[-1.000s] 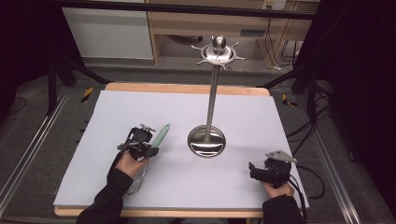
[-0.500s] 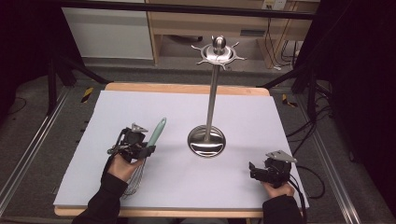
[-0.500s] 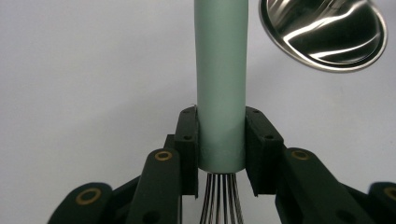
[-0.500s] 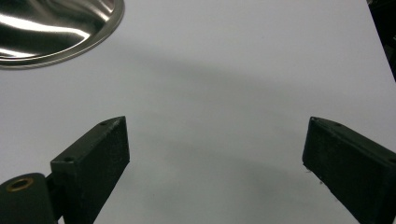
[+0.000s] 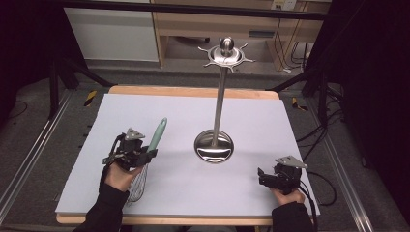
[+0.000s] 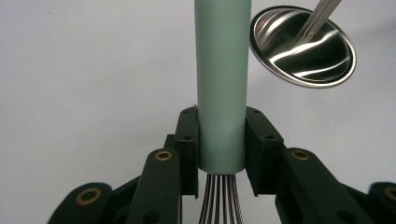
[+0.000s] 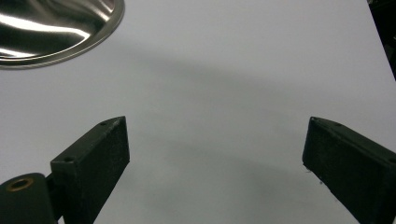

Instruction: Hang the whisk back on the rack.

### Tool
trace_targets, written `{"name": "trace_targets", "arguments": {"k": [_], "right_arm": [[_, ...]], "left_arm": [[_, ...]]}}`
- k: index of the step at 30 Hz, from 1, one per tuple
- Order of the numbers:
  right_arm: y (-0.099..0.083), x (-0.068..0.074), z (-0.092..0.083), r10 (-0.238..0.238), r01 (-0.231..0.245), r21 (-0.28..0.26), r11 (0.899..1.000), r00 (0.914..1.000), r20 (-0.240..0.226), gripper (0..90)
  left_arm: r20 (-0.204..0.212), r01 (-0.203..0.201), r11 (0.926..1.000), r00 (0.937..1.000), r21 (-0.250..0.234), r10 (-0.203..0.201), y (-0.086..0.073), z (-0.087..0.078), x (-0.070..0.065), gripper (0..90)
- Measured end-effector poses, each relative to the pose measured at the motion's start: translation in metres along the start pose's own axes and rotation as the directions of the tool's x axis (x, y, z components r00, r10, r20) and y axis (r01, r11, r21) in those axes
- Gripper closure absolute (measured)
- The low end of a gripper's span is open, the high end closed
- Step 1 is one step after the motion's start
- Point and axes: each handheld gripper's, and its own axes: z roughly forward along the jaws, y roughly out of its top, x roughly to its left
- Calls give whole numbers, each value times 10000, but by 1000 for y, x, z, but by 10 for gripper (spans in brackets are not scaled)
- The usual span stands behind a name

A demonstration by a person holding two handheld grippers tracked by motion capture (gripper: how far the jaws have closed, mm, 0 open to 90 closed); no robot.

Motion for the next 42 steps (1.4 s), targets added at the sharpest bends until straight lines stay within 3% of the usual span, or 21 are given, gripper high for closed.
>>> {"name": "trace_targets", "arguments": {"k": [11, 28, 34, 42], "right_arm": [[0, 0, 0, -8, 8, -11, 10000, 10000, 24, 79], [0, 1, 0, -8, 9, -25, 10000, 10000, 92, 81], [0, 1, 0, -40, 40, -54, 10000, 9999, 129, 81], [0, 1, 0, -63, 64, -82, 9999, 9999, 160, 81]], "left_arm": [[-23, 75, 9918, 10000, -1274, -78, -3, -26, 0, 687], [30, -25, 9594, 10000, -2819, 35, 4, -55, -4, 687], [151, 56, 9448, 9999, -3276, -7, 10, -59, -5, 686], [241, 29, 9311, 9997, -3649, 64, 24, -59, -10, 686]]}}
